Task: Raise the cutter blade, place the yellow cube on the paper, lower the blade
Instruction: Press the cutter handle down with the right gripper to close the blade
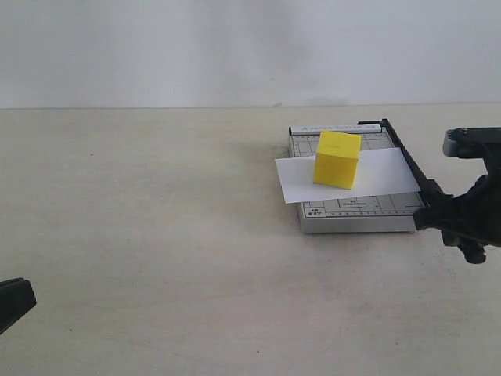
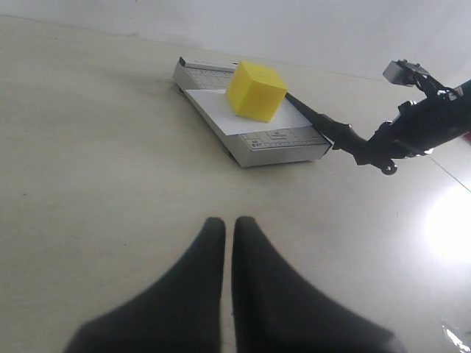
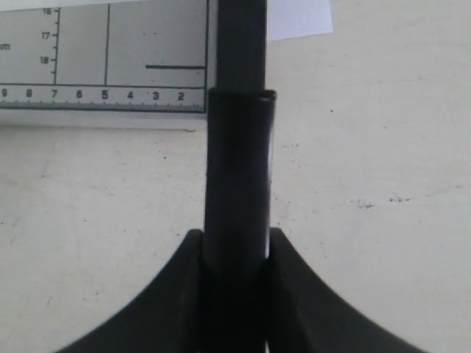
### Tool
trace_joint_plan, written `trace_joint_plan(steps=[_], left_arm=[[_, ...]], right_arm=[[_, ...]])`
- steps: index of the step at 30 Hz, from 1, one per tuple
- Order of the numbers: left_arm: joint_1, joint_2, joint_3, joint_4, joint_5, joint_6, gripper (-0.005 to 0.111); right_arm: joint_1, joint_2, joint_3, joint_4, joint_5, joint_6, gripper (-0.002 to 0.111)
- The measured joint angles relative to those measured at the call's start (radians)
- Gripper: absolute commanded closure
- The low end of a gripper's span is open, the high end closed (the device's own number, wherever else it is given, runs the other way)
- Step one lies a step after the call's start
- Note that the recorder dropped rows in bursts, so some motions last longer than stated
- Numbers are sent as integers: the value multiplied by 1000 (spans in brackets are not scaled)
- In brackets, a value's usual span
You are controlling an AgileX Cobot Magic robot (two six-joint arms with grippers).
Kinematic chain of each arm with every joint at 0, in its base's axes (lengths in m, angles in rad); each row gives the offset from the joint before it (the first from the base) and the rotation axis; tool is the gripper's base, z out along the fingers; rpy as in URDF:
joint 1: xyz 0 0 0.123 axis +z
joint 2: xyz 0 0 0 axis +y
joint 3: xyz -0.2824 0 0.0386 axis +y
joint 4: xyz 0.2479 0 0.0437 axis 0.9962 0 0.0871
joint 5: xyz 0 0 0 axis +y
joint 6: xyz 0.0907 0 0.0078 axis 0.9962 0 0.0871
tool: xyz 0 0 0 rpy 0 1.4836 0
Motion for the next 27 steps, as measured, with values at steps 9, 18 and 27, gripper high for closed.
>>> trace_joint_plan(steps=[9, 18, 27], left_arm=[[0, 0, 0, 0, 0, 0, 102], [0, 0, 0, 0, 0, 0, 102], [0, 0, 0, 0, 0, 0, 102]], right_arm=[[0, 0, 41, 15, -70, -2, 105], [4, 15, 80, 71, 71, -62, 35], [7, -21, 68, 84, 116, -95, 46]])
